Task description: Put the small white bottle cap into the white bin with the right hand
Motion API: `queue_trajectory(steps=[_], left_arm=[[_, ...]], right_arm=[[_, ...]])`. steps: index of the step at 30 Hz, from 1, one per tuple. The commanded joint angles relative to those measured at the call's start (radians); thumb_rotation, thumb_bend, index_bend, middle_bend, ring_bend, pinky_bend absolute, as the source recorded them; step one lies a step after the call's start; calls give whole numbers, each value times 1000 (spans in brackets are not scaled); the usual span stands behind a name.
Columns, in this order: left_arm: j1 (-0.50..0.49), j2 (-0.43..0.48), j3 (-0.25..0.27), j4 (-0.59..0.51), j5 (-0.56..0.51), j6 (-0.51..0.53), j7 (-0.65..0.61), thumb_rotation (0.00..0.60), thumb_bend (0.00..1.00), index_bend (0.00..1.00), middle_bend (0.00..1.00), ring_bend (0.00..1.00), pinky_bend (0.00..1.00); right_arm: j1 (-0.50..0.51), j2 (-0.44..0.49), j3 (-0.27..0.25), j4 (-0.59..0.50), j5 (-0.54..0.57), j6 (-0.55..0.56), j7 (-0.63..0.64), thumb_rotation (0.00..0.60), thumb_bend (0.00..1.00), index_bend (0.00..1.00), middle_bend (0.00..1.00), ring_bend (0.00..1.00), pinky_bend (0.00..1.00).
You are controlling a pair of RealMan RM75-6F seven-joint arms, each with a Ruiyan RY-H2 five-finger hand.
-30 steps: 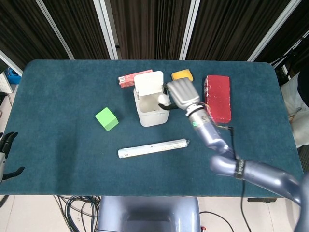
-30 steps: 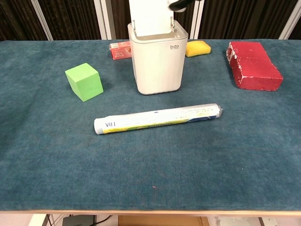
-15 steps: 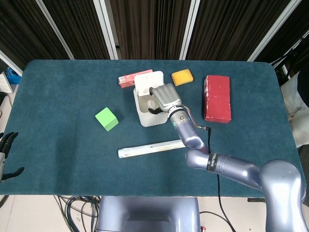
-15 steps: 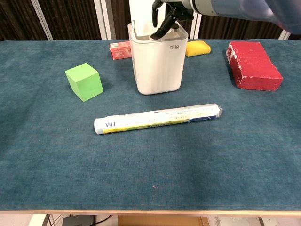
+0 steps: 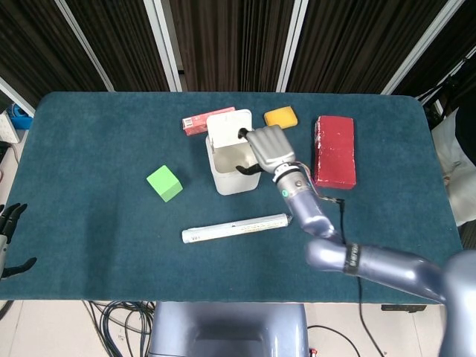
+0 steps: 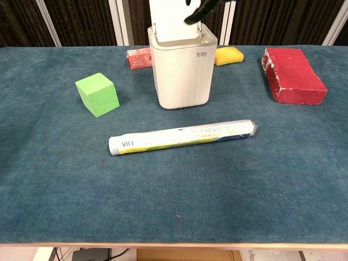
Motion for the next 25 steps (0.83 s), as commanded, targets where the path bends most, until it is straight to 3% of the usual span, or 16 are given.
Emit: queue_trajectory(steps=[1, 5, 9, 13, 15, 19, 25], left_arm=[[1, -4, -2, 0, -4, 4, 11, 600, 166, 117, 147, 30, 0], [4, -12, -6, 0, -9, 14, 24, 600, 166, 117, 147, 30, 1], [3, -20, -5, -2, -7, 16, 40, 600, 166, 117, 147, 30, 2], [1, -26, -5, -1, -7, 14, 49, 600, 165, 116, 147, 30, 2], [0, -31, -6, 1, -10, 13, 55, 600, 165, 117, 147, 30, 2], [-1, -37, -8, 2, -8, 18, 61, 600, 166, 117, 147, 30, 2], [0, -45, -10, 12, 1, 28, 52, 600, 165, 117, 148, 30, 2]], right_arm=[[-160, 172, 4, -215, -134, 113, 137, 600, 146, 317, 781, 863, 834], [-328, 295, -67, -350, -275, 205, 234, 600, 147, 299, 652, 749, 759], [-529, 390, -218, -415, -467, 330, 296, 600, 146, 194, 364, 461, 463], [-670, 388, -327, -381, -619, 464, 331, 600, 122, 159, 204, 257, 299], [-767, 342, -389, -310, -743, 586, 378, 600, 113, 159, 178, 219, 282], [-901, 229, -457, -132, -869, 748, 444, 600, 112, 158, 159, 194, 263], [-987, 134, -483, 13, -900, 805, 461, 600, 113, 158, 159, 192, 252]])
